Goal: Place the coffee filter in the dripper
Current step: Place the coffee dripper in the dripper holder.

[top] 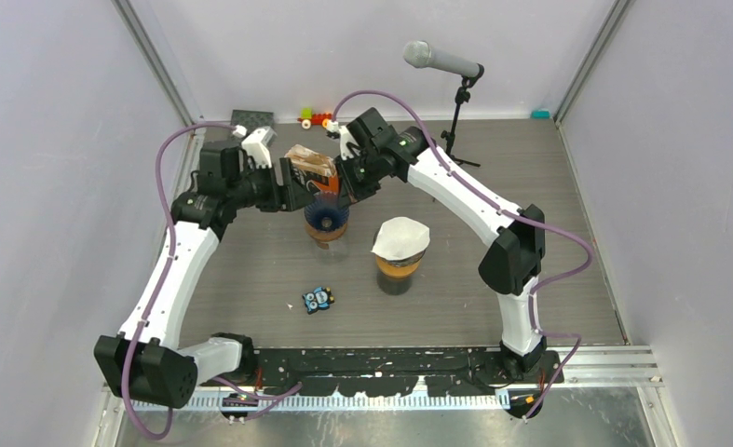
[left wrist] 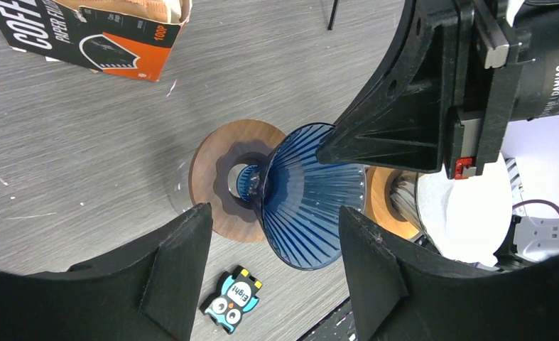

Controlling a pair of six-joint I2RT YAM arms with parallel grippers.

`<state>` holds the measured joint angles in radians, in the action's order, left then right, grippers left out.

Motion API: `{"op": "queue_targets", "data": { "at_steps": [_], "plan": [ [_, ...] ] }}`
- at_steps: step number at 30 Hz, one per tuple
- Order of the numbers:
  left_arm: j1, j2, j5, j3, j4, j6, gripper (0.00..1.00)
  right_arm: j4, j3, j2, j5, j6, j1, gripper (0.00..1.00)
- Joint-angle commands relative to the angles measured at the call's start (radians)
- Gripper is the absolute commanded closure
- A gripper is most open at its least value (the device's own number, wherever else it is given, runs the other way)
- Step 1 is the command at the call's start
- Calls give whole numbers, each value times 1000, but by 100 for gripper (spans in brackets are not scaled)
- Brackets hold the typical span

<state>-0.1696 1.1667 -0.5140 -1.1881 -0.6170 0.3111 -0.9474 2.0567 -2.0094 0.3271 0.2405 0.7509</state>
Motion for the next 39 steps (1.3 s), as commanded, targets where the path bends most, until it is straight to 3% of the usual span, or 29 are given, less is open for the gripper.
{"op": "queue_targets", "data": {
  "at_steps": [1,18,23,28,39],
  "plan": [
    [-17,12,17,6,48,-10,33,5,11,15,-5,-4,5,100],
    [-38,98,70,21,46,-52,47,-19,52,-27,-43,-32,5,99],
    [-38,108,64,24,50,-56,55,-21,64,-36,-39,-33,4,99],
    [-38,125,47,23,50,-61,72,-25,74,-49,-39,-34,5,99],
    [-38,150,38,36,45,-69,87,-28,79,-67,-44,-42,4,100]
  ]
}}
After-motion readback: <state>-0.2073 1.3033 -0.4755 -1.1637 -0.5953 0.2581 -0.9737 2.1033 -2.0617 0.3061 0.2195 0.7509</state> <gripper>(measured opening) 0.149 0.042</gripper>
